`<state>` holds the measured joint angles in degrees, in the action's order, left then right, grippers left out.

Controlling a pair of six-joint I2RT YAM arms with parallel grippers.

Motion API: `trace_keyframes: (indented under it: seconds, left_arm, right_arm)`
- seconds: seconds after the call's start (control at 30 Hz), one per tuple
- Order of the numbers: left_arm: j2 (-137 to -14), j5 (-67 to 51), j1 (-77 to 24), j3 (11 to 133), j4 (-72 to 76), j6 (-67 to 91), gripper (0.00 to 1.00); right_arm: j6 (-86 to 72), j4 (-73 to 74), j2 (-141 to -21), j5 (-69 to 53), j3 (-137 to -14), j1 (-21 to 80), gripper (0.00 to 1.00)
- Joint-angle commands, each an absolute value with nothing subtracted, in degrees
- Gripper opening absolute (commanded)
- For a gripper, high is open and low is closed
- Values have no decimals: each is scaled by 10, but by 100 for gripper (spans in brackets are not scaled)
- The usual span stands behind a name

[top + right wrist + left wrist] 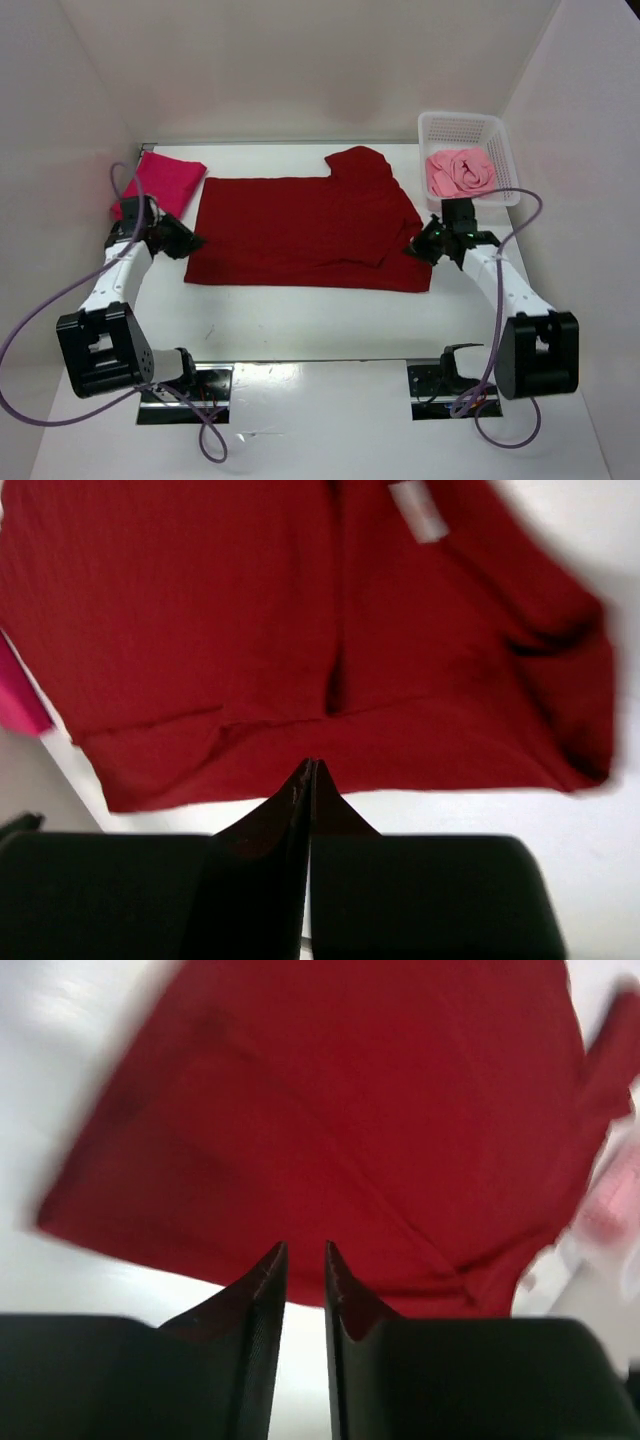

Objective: Fold and stack the t-shirts
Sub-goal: Fold the flattened tshirt in 1/3 of the way

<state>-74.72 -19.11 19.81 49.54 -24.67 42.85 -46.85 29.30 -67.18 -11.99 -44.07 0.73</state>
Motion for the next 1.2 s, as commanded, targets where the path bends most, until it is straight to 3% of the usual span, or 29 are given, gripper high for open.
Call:
trace_keyframes:
  seconds: [0.0,0.07,0.13,0.4,0.83,1.03,1.17]
  left_arm:
    - [-735,-196,113,490,-195,454,26]
    - [-750,-169,41,511,-189,468,13]
    - [-777,-163,-18,523,-180,482,9]
    - [-870,-133,-105,525,-137,499,9]
    - [-896,-106,-111,502,-127,488,10]
    - [-896,-100,-105,496,-137,488,10]
    - [-890,-100,-100,496,-137,488,11]
  right_arm:
    - [-432,221,-743,-123,-470,68,0]
    - [-432,189,-767,-118,-470,83,0]
    - [-432,172,-806,-118,-464,103,0]
    - [-432,141,-889,-105,-477,126,0]
    - [-425,111,-953,-123,-497,131,0]
    - [-431,99,-998,-162,-552,136,0]
    - [-443,85,-1082,-194,-653,136,0]
